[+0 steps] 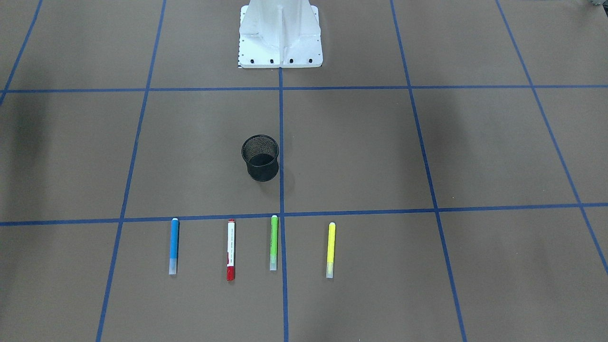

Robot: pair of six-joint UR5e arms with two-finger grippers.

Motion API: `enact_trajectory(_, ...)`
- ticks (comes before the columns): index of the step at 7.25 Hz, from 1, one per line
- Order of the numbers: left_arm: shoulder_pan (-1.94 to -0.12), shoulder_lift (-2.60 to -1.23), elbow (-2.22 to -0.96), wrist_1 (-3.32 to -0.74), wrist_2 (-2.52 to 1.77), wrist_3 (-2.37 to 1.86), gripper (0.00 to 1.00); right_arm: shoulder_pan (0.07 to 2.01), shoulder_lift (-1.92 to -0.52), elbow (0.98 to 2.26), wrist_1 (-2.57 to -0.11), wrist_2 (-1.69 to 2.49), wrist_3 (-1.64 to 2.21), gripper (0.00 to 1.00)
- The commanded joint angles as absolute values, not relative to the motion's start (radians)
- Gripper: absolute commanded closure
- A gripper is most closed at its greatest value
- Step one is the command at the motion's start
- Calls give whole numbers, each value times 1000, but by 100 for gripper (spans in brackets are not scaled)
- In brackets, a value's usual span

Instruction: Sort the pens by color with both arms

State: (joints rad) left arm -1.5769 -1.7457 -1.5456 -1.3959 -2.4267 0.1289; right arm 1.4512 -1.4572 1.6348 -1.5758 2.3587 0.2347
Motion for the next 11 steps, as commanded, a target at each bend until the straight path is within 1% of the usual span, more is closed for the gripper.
enact_trajectory(1,-1577,-1746,-1546,-1396,-2427,129,1,1450,-1457,1634,-1575,2359,235,1)
enact_trajectory(11,-1577,-1747,-1575,-1390,-2430,129,1,1436,-1457,1634,-1572,2361,238,1)
